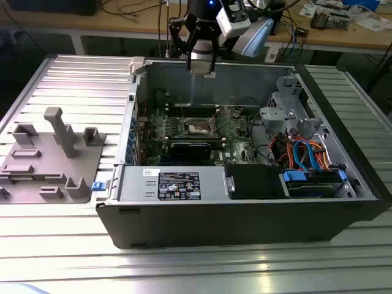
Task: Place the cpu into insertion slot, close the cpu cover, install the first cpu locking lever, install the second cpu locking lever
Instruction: 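Place the cpu into insertion slot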
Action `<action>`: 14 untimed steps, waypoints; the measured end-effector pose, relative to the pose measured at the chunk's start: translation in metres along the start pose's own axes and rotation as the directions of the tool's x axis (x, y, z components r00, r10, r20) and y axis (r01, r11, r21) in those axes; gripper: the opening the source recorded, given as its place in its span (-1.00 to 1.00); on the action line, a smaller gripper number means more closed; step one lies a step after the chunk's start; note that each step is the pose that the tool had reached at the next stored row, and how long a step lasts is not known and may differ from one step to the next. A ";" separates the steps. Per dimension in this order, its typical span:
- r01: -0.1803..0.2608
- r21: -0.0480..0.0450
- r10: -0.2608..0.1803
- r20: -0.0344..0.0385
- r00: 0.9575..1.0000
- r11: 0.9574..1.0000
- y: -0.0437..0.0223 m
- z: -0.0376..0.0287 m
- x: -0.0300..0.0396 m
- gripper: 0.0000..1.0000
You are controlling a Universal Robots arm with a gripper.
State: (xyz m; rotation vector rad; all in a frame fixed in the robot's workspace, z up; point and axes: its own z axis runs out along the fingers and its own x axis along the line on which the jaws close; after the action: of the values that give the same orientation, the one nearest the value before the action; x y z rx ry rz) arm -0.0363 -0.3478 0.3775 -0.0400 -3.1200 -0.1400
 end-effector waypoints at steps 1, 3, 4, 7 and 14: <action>0.000 0.000 0.000 0.000 1.000 1.000 0.0000 0.0000 0.0000 0.08; 0.000 0.000 0.000 0.000 1.000 1.000 0.0000 0.0000 0.0000 0.08; 0.000 0.000 0.000 0.000 1.000 1.000 0.0000 -0.0001 0.0000 0.08; 0.000 0.000 0.000 0.000 1.000 1.000 0.0000 -0.0001 0.0000 0.08; -0.048 0.001 0.048 0.004 0.999 0.999 0.0000 0.0001 -0.0002 0.08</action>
State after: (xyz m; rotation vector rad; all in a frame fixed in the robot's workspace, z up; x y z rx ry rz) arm -0.0361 -0.3478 0.3774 -0.1147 -3.1199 -0.1371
